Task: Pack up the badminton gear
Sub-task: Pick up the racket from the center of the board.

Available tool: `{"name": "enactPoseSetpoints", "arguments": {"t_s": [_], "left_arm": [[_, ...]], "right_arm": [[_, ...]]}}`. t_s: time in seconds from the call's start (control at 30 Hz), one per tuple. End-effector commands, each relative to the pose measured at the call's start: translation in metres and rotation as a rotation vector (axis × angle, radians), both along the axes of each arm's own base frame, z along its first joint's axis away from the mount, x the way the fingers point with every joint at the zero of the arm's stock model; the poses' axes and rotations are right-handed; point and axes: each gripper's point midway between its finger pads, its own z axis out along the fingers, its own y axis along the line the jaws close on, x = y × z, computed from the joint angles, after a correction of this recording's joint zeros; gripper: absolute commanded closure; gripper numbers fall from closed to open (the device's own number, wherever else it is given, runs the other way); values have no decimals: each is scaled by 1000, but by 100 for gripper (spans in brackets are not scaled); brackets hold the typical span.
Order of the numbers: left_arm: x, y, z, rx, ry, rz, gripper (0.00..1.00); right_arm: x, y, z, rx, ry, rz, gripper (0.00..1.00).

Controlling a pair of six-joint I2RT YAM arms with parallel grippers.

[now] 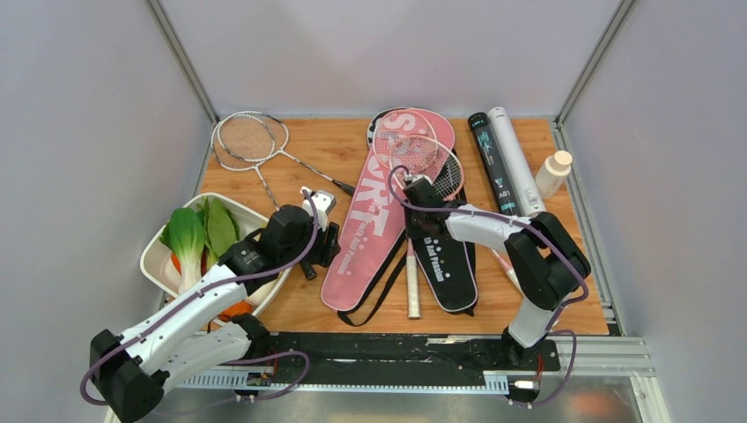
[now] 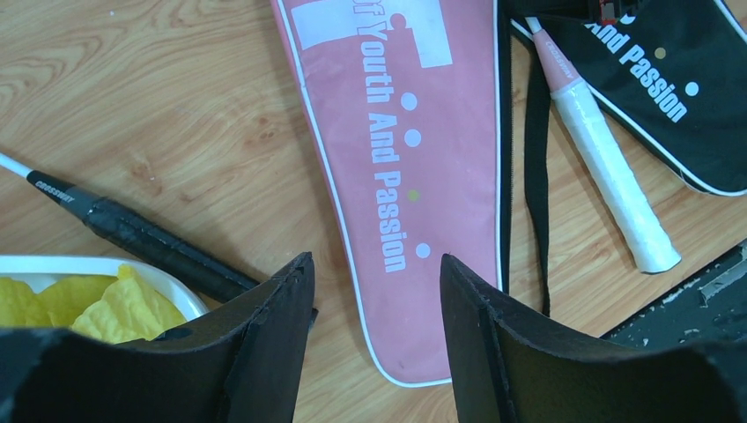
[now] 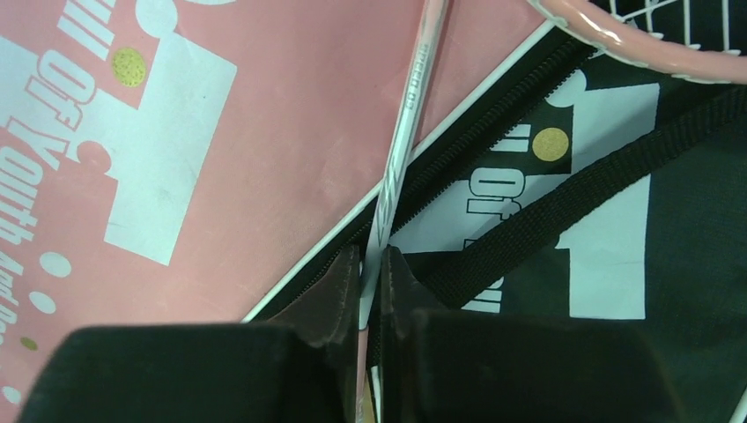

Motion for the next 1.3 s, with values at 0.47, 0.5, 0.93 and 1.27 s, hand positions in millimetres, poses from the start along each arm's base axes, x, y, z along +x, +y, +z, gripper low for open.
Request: {"name": "enactPoseSetpoints", "arguments": {"t_s": [0.47,0.5,0.93,1.27], "left_arm": [[-10,-64,33,-506,107,0,26],[-9,-64,28,-504,116,10,25],[-16,-83,-1,-661,199,-3,20],[-16,-100,7,-631,177,-100,19]], "right_arm": [[-4,58,100,471,-49,-36,100],[-4,62,101,503,-40,-44,100],[1,77,122,853,-4,-259,100],[21,87,122,868,-45,-346,100]]}}
